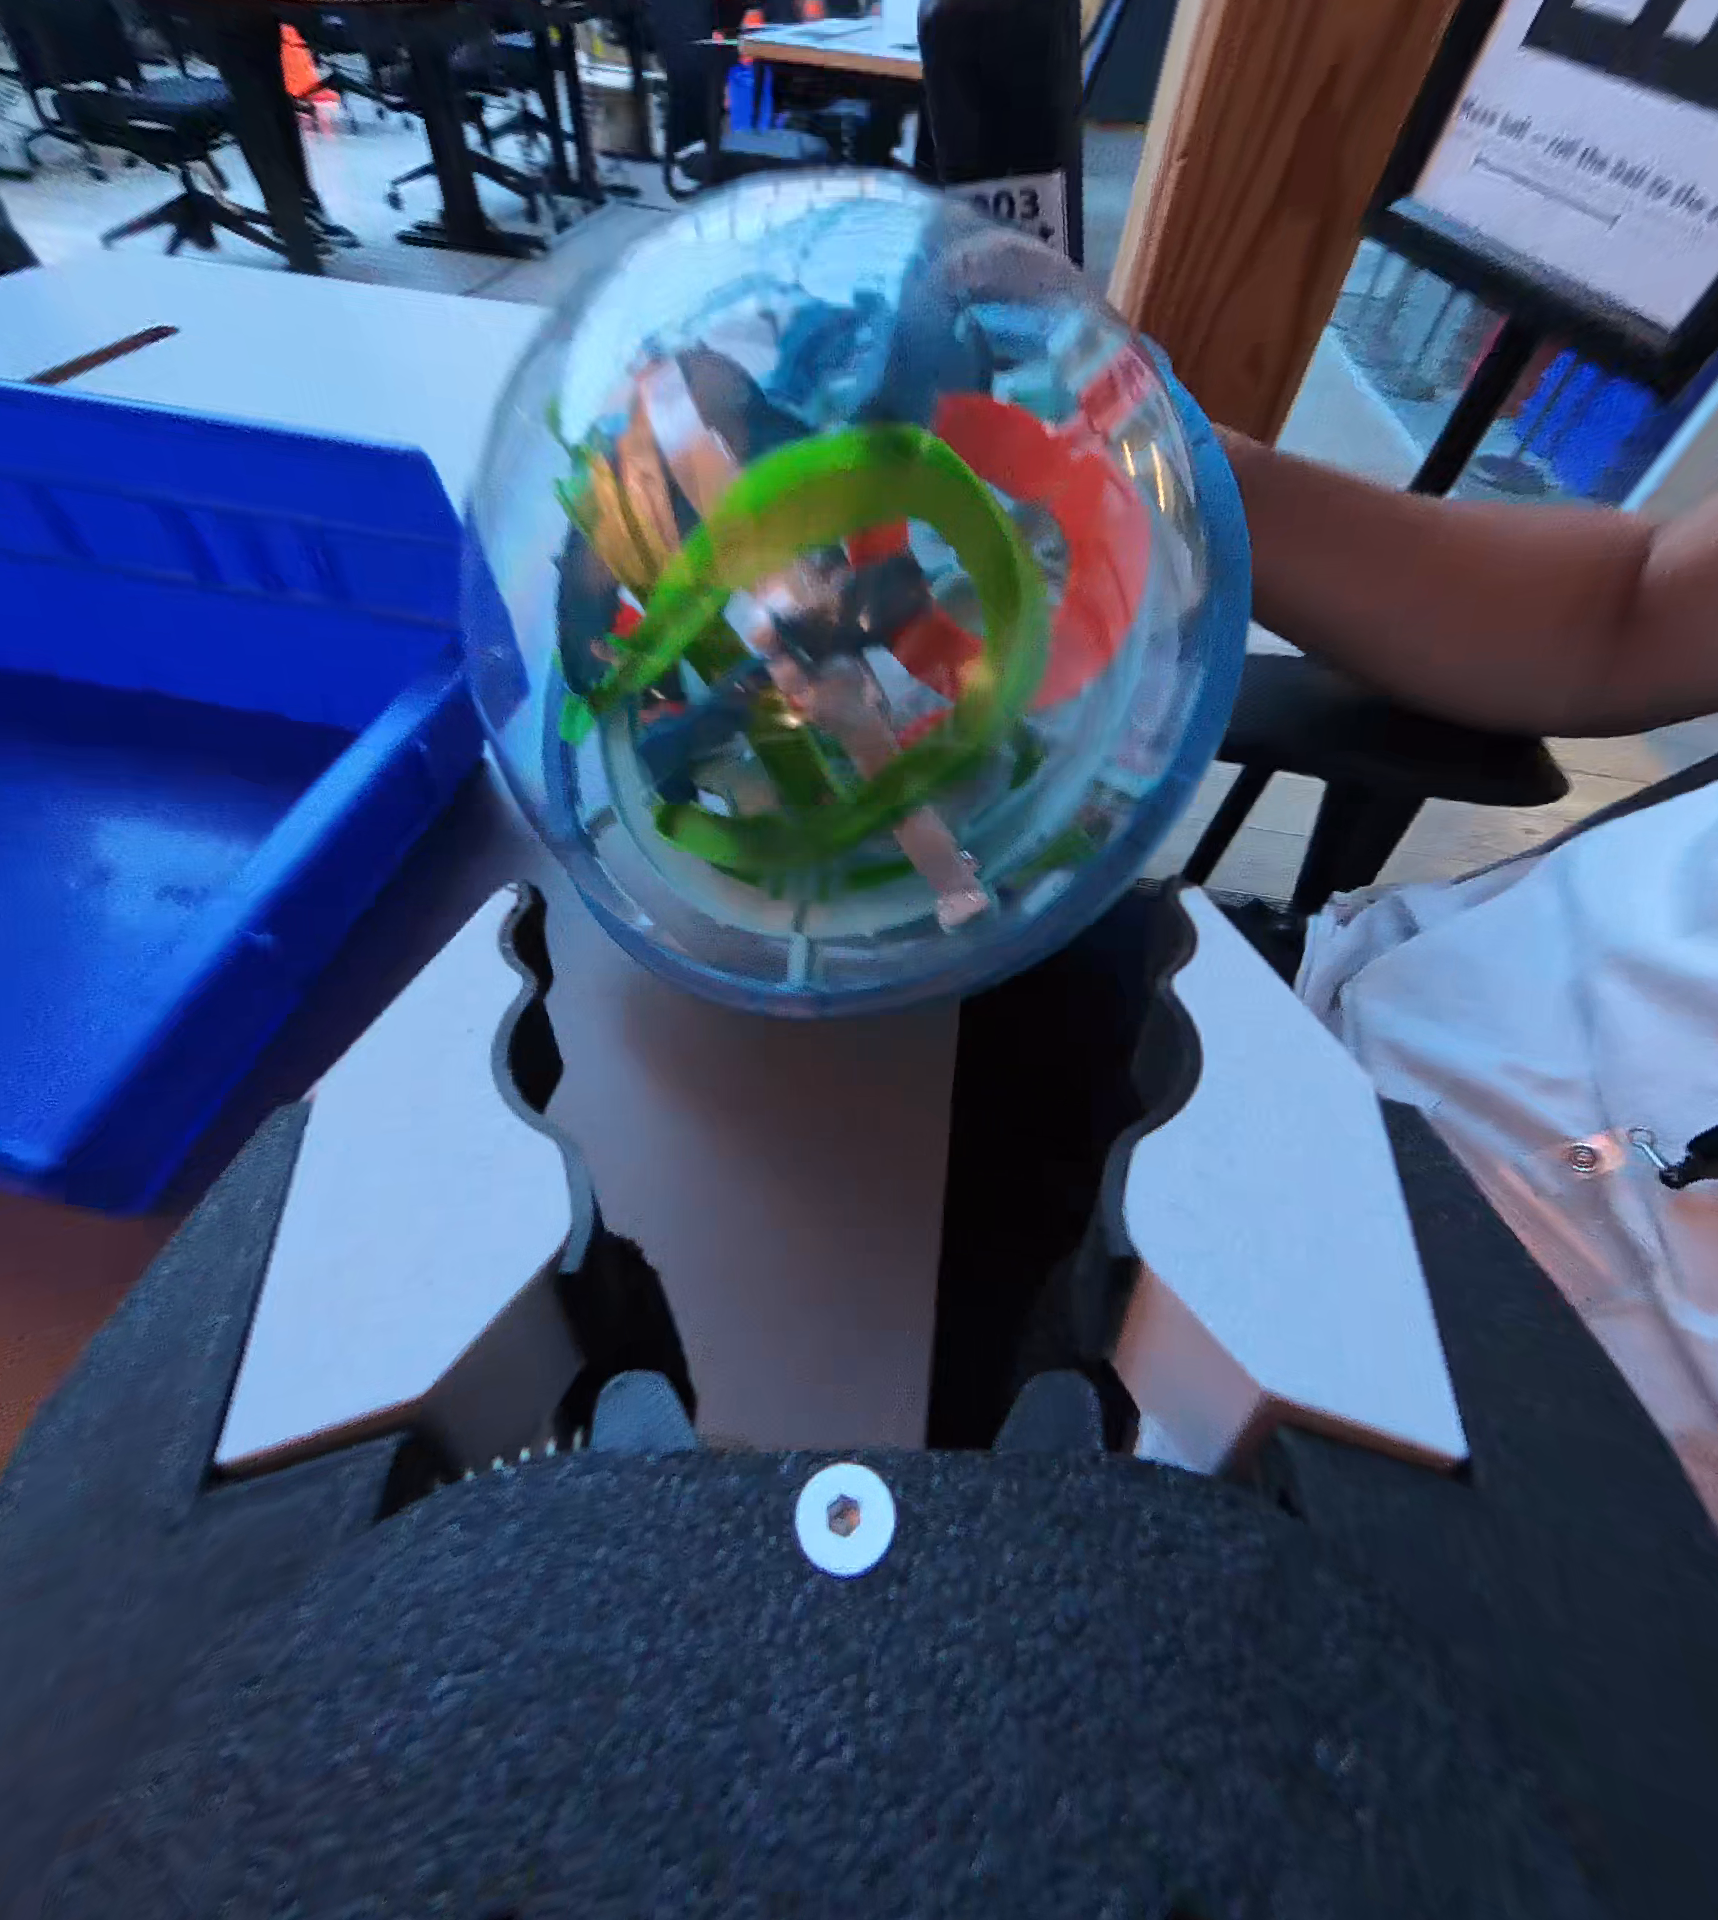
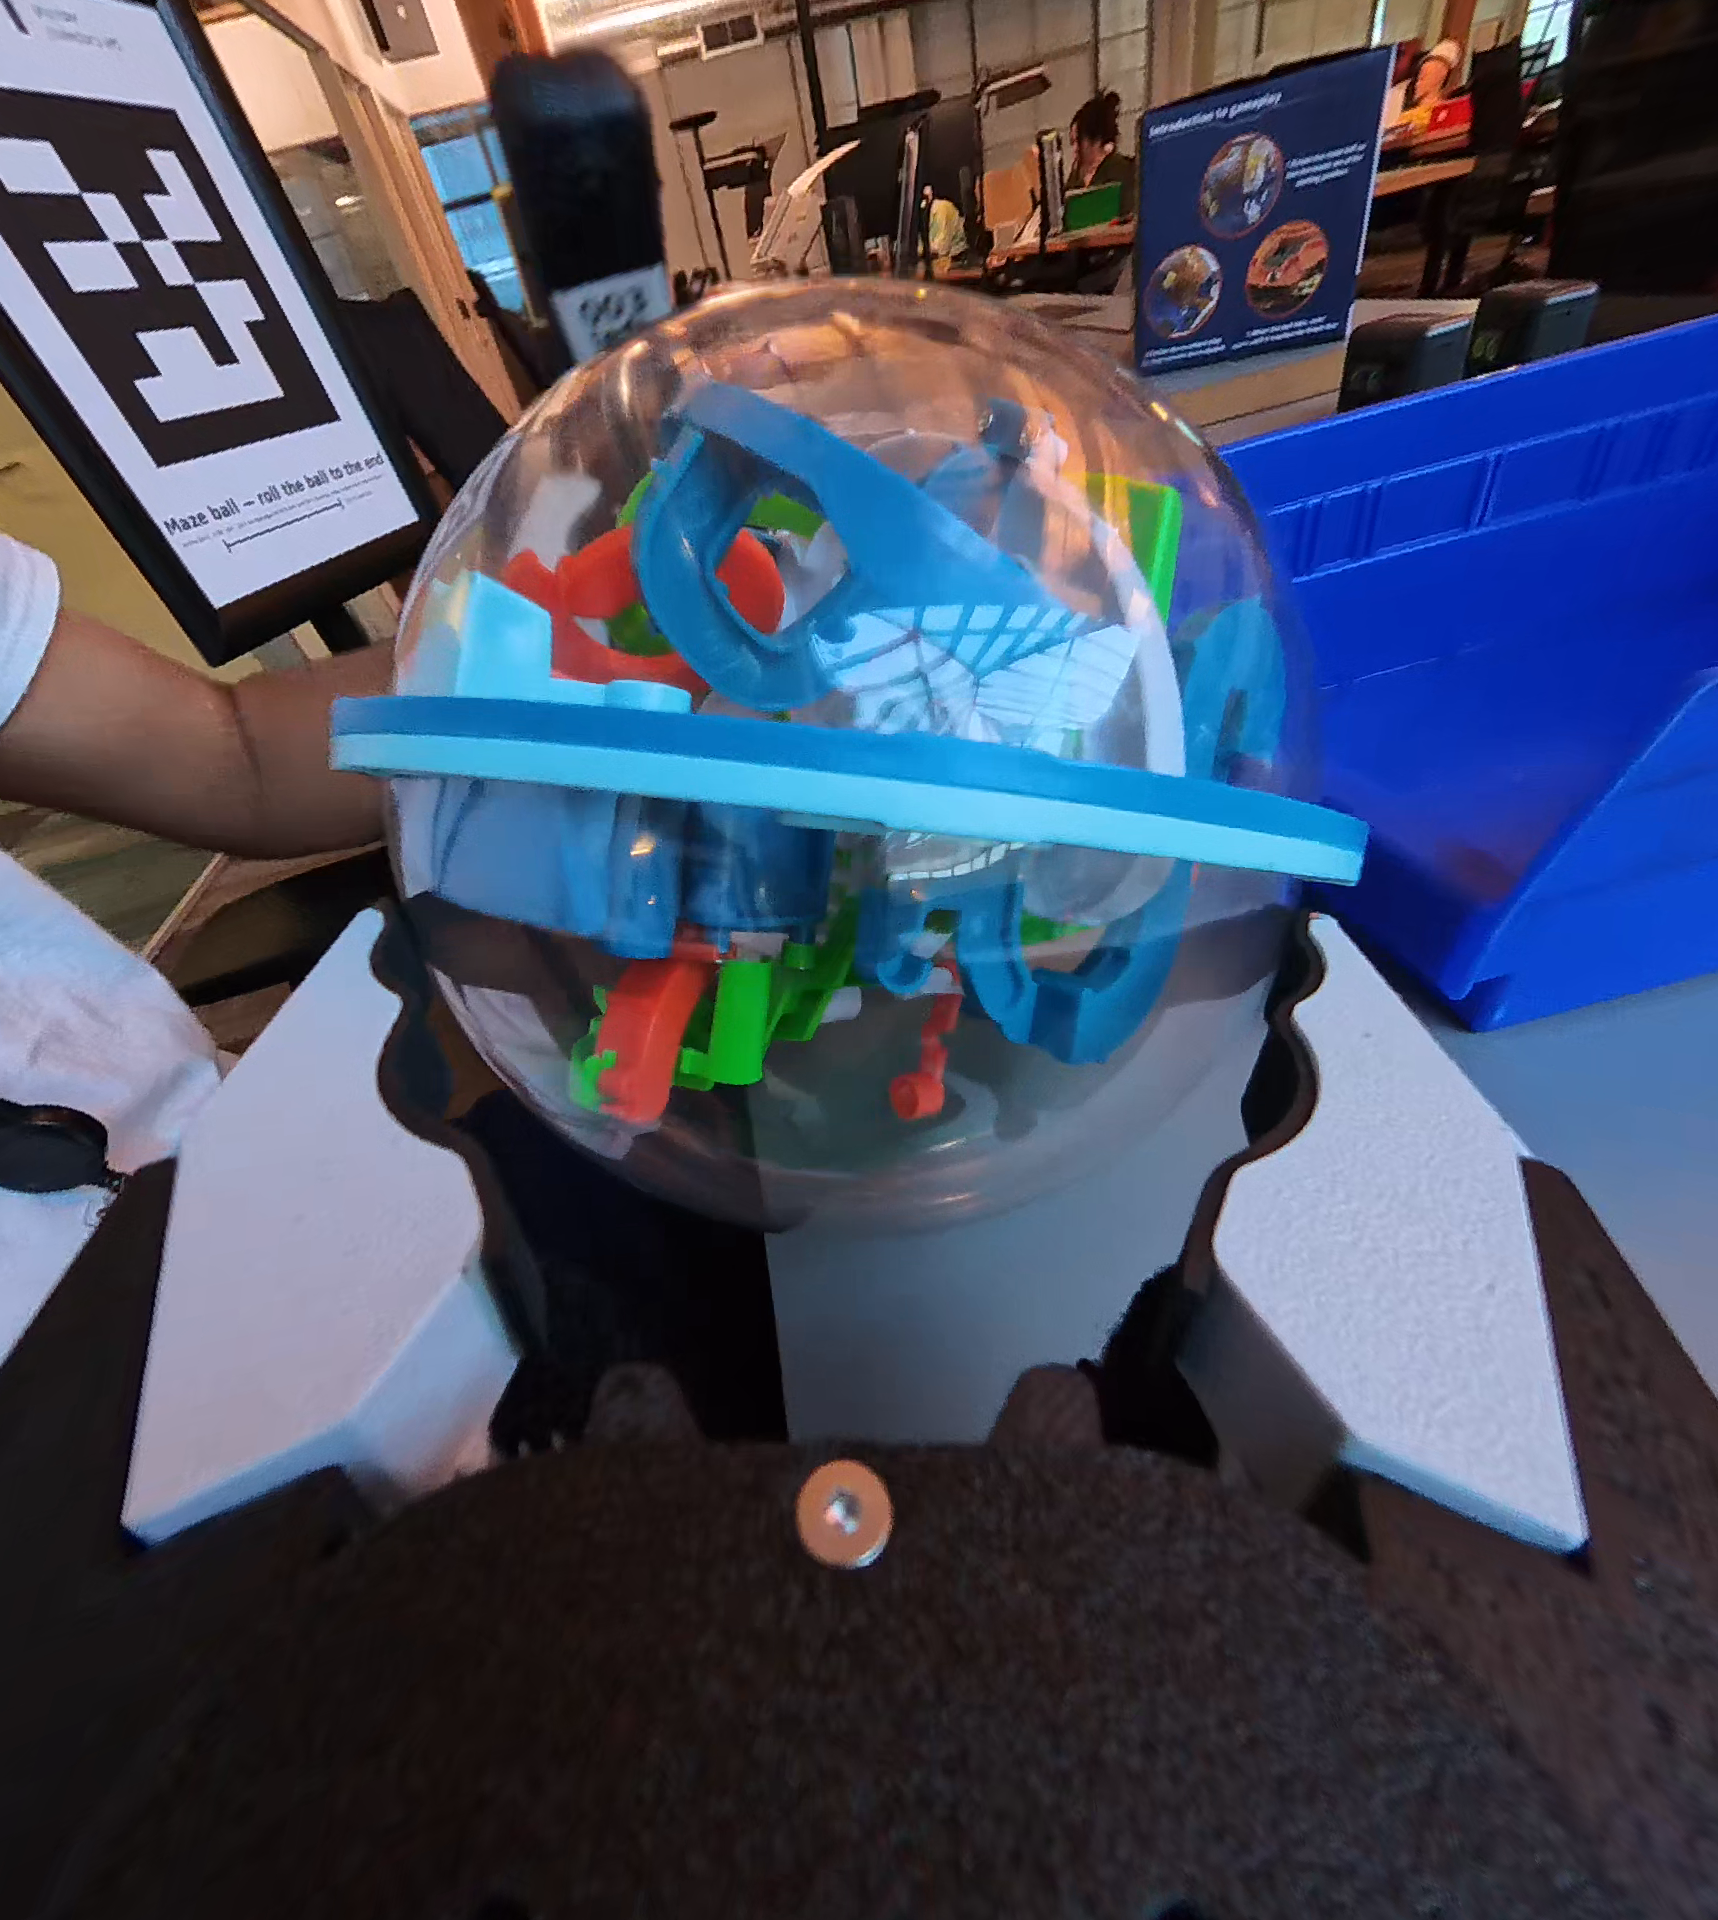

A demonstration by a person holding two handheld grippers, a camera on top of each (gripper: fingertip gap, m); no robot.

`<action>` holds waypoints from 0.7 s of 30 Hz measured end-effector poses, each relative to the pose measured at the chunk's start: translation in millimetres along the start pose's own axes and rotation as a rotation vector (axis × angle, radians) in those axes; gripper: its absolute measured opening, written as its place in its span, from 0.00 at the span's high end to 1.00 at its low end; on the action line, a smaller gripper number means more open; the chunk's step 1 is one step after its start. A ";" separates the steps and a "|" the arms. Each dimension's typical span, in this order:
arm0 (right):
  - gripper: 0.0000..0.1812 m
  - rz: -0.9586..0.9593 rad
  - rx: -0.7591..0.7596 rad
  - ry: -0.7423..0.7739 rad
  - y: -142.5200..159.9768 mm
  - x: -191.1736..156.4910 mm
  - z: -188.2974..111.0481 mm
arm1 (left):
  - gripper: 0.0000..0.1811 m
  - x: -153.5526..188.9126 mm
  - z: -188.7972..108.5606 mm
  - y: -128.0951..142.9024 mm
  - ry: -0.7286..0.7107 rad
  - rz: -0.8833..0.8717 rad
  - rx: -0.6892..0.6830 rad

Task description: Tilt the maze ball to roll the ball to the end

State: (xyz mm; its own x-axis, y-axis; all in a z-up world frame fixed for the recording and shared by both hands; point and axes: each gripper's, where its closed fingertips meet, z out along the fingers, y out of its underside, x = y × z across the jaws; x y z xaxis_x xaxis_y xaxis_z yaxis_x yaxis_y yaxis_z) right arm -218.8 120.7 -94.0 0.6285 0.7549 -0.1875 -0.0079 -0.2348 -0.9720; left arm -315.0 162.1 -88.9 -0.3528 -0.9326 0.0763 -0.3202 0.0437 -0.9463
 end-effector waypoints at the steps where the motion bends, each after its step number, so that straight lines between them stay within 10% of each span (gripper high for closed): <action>1: 0.15 0.004 -0.008 -0.010 -0.4 0.7 0.6 | 0.34 -6.0 1.1 -5.1 0.020 0.008 -0.019; 16: 0.16 0.021 0.048 -0.068 -29.9 13.5 5.1 | 0.22 -26.2 29.0 -6.8 0.156 -0.030 -0.256; 21: 0.15 -0.020 -0.113 0.145 26.3 5.6 -17.1 | 0.23 -27.1 29.8 -8.4 0.146 -0.054 -0.223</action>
State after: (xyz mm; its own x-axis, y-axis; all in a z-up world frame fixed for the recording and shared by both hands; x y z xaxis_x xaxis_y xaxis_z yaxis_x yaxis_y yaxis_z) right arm -202.2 108.4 -118.2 0.7335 0.6655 -0.1382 0.0877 -0.2942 -0.9517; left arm -276.6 176.3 -92.4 -0.4474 -0.8750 0.1849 -0.5222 0.0878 -0.8483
